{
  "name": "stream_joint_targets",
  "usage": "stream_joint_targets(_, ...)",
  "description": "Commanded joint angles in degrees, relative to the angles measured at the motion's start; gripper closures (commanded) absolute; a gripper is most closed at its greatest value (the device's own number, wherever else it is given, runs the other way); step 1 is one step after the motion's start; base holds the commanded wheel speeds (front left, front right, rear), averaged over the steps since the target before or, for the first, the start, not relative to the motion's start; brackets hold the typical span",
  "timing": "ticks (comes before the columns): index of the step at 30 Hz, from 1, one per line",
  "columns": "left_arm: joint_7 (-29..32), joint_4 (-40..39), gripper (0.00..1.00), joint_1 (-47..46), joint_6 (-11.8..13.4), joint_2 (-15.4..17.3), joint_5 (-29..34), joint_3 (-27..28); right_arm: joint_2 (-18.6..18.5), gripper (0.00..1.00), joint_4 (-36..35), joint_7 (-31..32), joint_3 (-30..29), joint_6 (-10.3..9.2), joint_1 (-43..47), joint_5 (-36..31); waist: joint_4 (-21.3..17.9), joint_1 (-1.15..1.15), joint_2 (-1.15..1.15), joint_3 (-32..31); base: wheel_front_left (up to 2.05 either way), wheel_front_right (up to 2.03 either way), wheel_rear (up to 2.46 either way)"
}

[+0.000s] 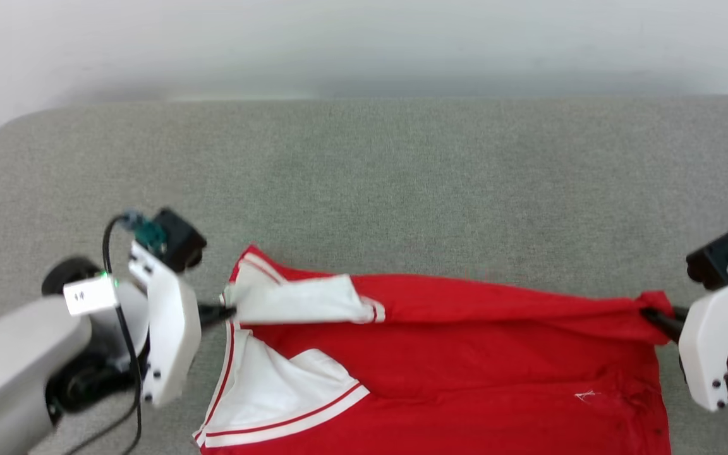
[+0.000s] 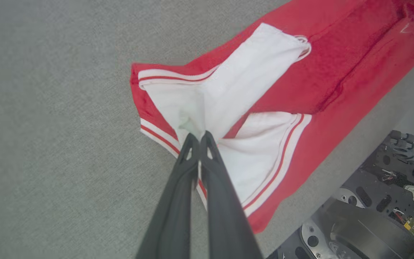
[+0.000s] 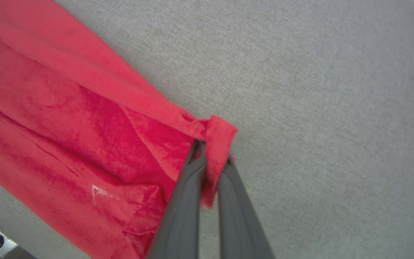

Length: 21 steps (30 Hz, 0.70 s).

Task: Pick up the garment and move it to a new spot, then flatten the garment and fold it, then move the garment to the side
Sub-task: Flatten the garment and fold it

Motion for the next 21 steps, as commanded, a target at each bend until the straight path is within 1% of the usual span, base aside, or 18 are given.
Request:
stream_joint_targets(1,-0.52,-0.59,1.0,2.61,0.57,0.44,-0.55,-0.39,-0.24,1.0,-0.27,-0.8,-0.47,-0.04,2.03,0.2,0.02,0.01,0.0,-1.16,0.0,0.0,0.0)
stream_joint_targets(7,-1.89,-1.81,1.0,11.01,2.27,1.15,-1.43,-0.81,0.67,1.0,-0.76,-3.27,-2.01,-0.04,8.58,0.99,0.21,0.01,0.0,-2.75,0.0,0.0,0.0)
stream_joint_targets(10,-2.45,-1.41,1.0,14.51,2.43,0.38,-1.76,-0.9,1.09,1.0,-1.1,-4.09,-2.89,-0.04,11.64,1.07,0.32,0.01,0.0,-2.78,0.0,0.0,0.0)
stream_joint_targets(15,-3.17,1.51,1.0,18.33,1.94,-1.18,-1.93,-0.94,2.25,1.0,-0.61,-3.83,-3.57,-0.04,15.0,0.31,0.36,0.01,0.0,-1.94,0.0,0.0,0.0)
stream_joint_targets(20,-5.02,5.25,1.0,19.57,1.23,-3.11,-2.37,-0.56,4.0,1.0,0.24,-3.63,-3.32,-0.04,15.76,-0.19,0.27,0.01,0.0,-1.07,0.0,0.0,0.0)
stream_joint_targets(21,-5.85,5.82,0.62,19.62,1.33,-3.41,-2.12,-0.29,4.25,0.67,0.45,-3.69,-3.37,-0.04,15.72,-0.18,0.24,0.01,0.0,-1.08,0.0,0.0,0.0)
